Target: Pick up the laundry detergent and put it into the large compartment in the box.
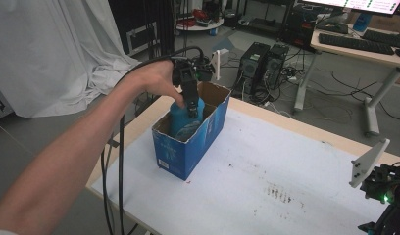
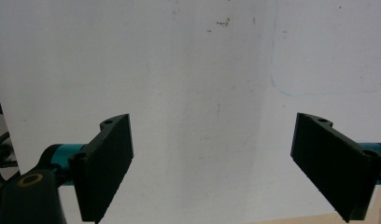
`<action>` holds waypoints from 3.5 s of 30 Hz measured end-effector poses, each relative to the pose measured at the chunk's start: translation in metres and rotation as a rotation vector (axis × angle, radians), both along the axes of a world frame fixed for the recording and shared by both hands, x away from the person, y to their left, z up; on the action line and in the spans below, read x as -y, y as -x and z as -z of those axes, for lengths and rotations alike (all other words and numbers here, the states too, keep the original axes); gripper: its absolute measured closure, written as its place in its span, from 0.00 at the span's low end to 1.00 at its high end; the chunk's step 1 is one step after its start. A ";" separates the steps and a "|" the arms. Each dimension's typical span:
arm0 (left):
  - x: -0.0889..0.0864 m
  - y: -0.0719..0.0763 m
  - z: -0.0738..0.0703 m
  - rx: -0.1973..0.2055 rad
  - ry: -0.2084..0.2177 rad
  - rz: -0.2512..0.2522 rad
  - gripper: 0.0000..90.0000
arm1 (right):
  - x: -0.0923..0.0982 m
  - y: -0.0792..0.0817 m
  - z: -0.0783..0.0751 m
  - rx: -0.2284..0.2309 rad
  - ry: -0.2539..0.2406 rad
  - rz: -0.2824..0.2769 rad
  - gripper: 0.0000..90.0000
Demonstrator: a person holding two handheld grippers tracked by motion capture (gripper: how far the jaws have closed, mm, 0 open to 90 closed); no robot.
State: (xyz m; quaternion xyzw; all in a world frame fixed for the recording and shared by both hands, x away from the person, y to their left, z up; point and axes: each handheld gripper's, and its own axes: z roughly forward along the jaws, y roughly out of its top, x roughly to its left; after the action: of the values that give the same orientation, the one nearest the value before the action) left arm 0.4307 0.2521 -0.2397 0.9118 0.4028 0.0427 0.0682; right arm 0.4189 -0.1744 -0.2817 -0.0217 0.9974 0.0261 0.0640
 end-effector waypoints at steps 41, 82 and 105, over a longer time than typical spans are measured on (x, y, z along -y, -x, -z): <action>0.005 0.001 0.038 -0.039 -0.035 0.059 0.42 | 0.000 0.000 0.007 -0.016 0.009 0.010 0.14; 0.029 0.012 -0.017 0.024 -0.039 0.131 0.30 | 0.002 0.002 0.004 -0.014 0.004 0.016 0.14; 0.120 0.024 -0.037 0.080 -0.023 0.403 0.19 | 0.003 0.002 0.001 -0.002 -0.010 0.030 0.13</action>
State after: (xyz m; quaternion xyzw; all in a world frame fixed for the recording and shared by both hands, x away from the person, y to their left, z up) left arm 0.4068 0.1318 -0.2032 0.9722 0.2088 0.0689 0.0810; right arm 0.4171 -0.1772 -0.2822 -0.0064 0.9975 0.0302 0.0634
